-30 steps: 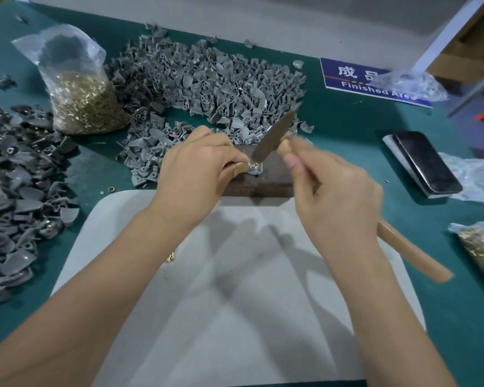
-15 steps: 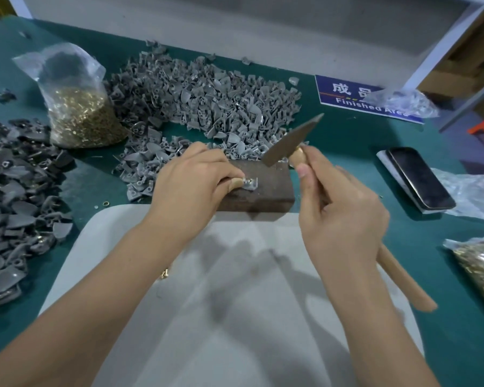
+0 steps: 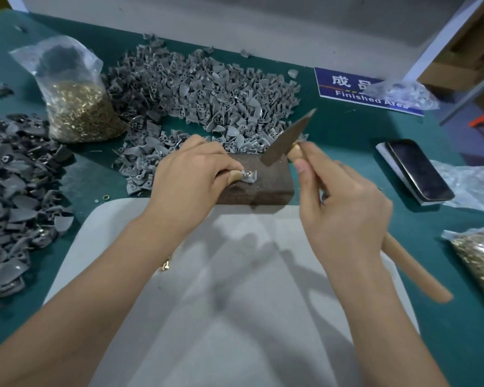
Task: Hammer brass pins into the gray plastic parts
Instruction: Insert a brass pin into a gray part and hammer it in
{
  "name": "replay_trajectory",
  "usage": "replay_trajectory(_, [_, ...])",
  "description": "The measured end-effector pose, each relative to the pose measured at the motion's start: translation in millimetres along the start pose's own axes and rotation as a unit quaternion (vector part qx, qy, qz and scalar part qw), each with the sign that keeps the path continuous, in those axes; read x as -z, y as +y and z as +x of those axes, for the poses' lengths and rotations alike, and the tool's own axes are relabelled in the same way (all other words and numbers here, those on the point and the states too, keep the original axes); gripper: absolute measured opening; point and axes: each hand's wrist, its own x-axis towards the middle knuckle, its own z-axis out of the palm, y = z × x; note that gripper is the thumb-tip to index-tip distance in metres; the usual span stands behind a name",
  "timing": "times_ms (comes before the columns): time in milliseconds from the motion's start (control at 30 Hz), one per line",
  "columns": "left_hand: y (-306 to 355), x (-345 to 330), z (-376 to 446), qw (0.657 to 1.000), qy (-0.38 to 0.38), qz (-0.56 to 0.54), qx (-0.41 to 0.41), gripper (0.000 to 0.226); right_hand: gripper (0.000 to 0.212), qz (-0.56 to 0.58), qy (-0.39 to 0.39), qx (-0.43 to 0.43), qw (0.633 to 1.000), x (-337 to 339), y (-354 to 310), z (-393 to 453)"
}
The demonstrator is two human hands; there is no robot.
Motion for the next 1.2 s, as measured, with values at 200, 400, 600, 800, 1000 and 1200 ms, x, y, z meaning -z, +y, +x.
replay_trajectory(200, [0, 0, -2, 1.0, 0.001, 0.009, 0.003, 0.013, 0.026, 0.003, -0.078, 0.034, 0.996, -4, 4, 0])
replay_trajectory(400, [-1, -1, -1, 1.0, 0.002, 0.011, 0.001, 0.015, 0.028, 0.059, -0.055, 0.025, 0.996, -6, -3, -2])
replay_trajectory(600, [-2, 0, -1, 1.0, -0.004, 0.006, 0.007, 0.012, 0.025, -0.003, -0.084, 0.007, 0.996, 12, 10, -6])
replay_trajectory(800, [-3, 0, 1, 1.0, -0.011, 0.008, 0.022, 0.013, 0.029, 0.078, -0.188, 0.022, 0.979, 24, 19, -47])
replay_trajectory(1000, [-1, 0, 2, 0.999, -0.02, -0.011, 0.025, 0.015, 0.021, 0.065, -0.226, 0.012, 0.972, 19, 15, -74])
replay_trajectory(1200, [-1, 1, 0, 0.999, -0.014, -0.029, 0.042, 0.016, 0.018, 0.014, -0.197, 0.024, 0.98, 12, 8, -73])
